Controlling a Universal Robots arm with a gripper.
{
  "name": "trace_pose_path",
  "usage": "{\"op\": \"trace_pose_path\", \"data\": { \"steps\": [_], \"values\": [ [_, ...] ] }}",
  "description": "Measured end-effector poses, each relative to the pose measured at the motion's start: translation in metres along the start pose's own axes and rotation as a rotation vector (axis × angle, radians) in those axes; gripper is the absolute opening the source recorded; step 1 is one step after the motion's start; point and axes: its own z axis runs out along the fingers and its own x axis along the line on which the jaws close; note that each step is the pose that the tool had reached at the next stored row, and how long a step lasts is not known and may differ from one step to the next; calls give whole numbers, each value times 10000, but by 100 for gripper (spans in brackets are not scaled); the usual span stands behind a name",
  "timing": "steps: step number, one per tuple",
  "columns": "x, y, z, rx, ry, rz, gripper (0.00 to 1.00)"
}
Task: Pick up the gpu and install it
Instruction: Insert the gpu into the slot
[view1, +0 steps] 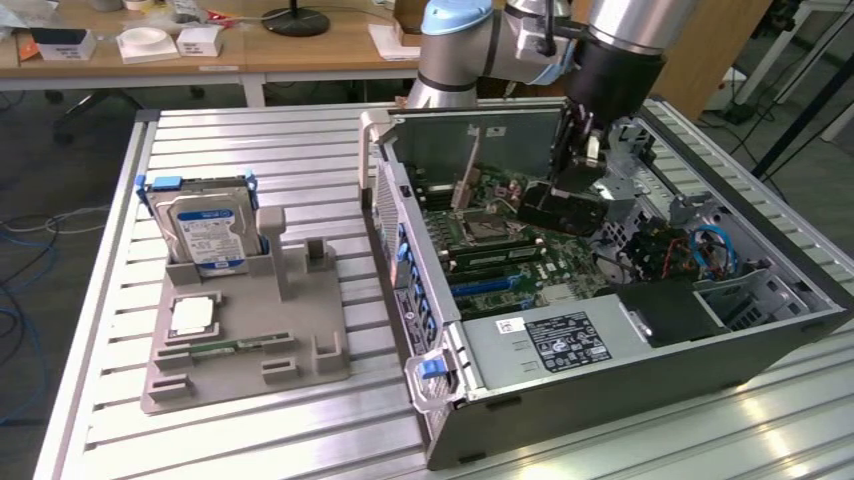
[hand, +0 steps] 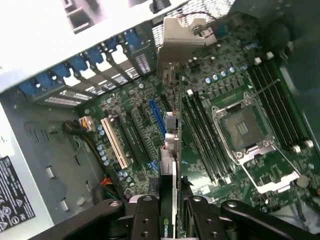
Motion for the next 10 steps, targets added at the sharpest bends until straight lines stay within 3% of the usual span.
{"op": "trace_pose_path", "data": {
  "steps": [10],
  "values": [
    [-9, -8, 144, 97, 62, -1727, 26]
  ]
}}
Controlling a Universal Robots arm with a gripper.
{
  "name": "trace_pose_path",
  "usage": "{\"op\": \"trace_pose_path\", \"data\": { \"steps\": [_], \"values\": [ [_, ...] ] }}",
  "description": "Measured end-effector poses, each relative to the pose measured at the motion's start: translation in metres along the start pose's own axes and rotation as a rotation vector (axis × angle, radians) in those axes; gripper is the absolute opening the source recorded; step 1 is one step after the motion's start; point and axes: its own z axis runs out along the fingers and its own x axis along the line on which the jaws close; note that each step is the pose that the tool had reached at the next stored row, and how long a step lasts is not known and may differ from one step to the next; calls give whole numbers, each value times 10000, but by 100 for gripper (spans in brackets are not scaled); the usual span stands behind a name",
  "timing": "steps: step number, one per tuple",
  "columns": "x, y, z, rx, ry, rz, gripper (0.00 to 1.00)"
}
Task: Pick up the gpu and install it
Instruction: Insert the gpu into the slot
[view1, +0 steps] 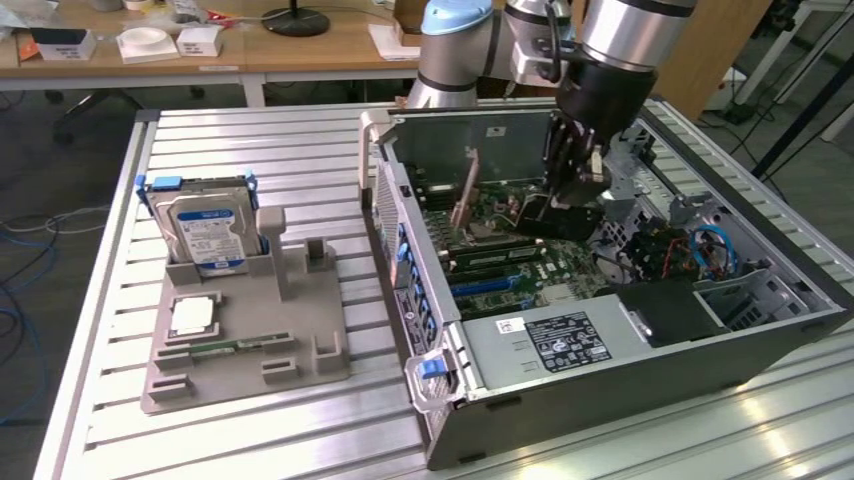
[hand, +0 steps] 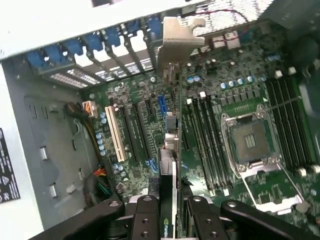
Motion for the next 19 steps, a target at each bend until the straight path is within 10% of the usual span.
{"op": "trace_pose_path", "data": {
  "steps": [12, 15, 19],
  "values": [
    [-16, -13, 152, 43, 74, -1717, 26],
    [-41, -8, 169, -10, -244, -1750, 26],
    [-43, -1, 223, 41, -269, -1971, 26]
  ]
}}
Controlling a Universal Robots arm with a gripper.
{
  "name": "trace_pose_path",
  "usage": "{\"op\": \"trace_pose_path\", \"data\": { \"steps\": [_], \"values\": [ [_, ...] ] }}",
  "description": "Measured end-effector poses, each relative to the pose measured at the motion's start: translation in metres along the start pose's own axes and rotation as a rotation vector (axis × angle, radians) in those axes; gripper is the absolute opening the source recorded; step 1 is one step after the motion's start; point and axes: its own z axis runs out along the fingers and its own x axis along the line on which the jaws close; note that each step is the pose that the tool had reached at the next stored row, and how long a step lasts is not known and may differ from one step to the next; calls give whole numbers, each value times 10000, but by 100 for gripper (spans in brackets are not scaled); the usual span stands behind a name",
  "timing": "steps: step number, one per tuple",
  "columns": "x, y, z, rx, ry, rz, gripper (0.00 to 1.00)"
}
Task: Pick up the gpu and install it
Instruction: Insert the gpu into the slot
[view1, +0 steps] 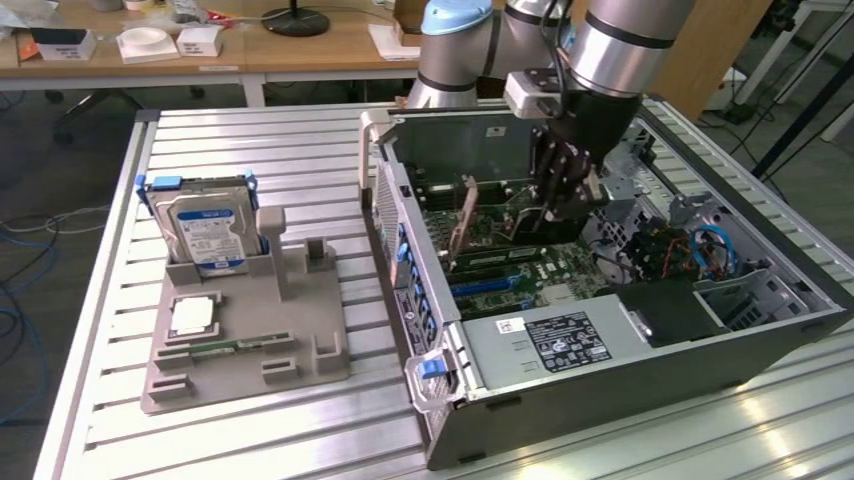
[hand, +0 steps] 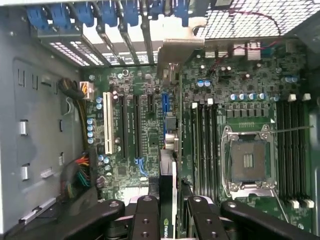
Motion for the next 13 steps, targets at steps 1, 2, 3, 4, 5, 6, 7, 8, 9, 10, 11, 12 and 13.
{"op": "trace_pose_path", "data": {
  "steps": [1, 2, 3, 4, 5, 6, 7, 8, 9, 10, 11, 12, 13],
  "values": [
    [0, -1, 14, 6, 5, -95, 26],
    [0, -2, 28, 11, 13, -215, 26],
    [-1, -2, 47, 14, 19, -338, 26],
    [-1, -5, 61, 16, 19, -419, 26],
    [-2, -9, 72, 16, 14, -468, 26],
    [-1, -8, 72, 92, 20, -521, 26],
    [-1, -8, 73, 253, 13, -542, 26],
    [-2, -5, 76, 384, 14, -548, 26],
    [-2, 1, 80, 476, 54, -549, 26],
    [-1, 8, 92, 493, 68, -551, 26],
    [-1, 32, 112, 493, 72, -551, 26],
    [-4, 60, 132, 494, 74, -548, 26],
    [-8, 88, 151, 493, 78, -544, 26]
  ]
}}
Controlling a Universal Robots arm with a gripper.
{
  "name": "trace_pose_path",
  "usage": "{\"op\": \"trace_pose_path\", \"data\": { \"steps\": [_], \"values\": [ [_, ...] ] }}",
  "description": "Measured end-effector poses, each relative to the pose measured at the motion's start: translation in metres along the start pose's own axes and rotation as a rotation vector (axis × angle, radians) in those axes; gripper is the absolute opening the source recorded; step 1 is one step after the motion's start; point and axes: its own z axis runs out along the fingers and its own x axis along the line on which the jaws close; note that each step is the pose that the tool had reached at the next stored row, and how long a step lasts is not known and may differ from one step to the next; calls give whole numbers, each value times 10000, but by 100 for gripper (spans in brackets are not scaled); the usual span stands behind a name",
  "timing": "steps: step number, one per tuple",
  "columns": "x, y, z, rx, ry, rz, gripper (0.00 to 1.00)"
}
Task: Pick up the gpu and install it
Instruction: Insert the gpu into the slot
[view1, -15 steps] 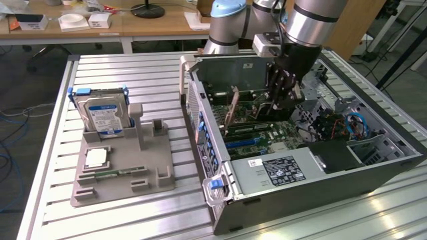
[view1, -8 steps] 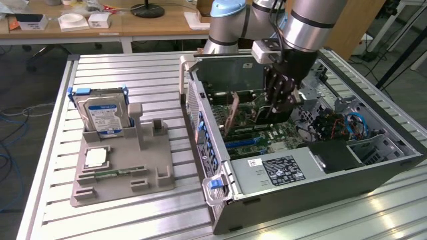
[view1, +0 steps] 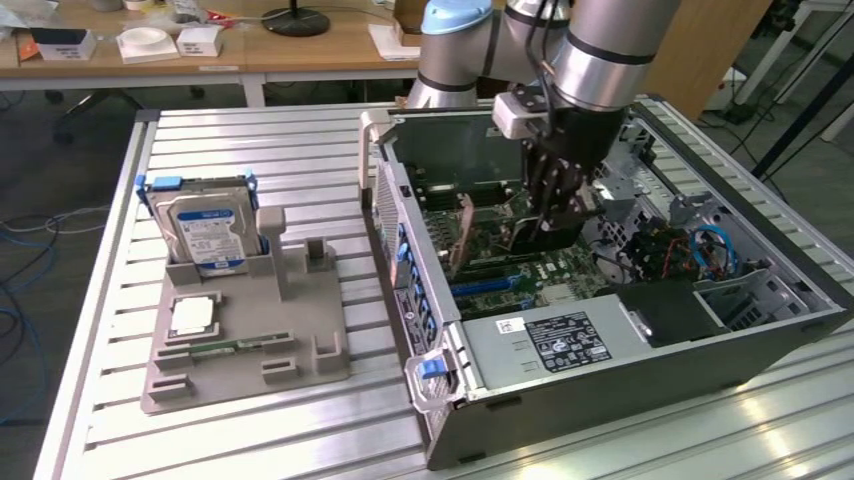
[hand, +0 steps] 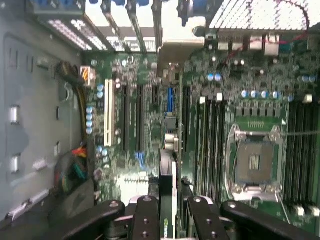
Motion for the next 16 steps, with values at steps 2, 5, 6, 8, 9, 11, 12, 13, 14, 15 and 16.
{"op": "trace_pose_path", "data": {
  "steps": [2, 5, 6, 8, 9, 11, 12, 13, 14, 15, 16],
  "values": [
    [-12, 49, 37, 0, 8, 13, 26],
    [-26, 104, 92, -1, 41, 66, 26],
    [-31, 122, 110, -2, 53, 84, 26],
    [-39, 164, 146, -4, 68, 102, 26],
    [-43, 180, 164, -3, 69, 104, 26],
    [-45, 187, 202, -1, 72, 104, 26],
    [-45, 186, 217, 6, 81, 100, 26],
    [-45, 187, 216, 8, 90, 98, 26],
    [-44, 187, 216, 8, 93, 97, 26],
    [-45, 187, 226, 10, 96, 97, 26],
    [-49, 196, 245, 14, 97, 100, 26]
  ]
}}
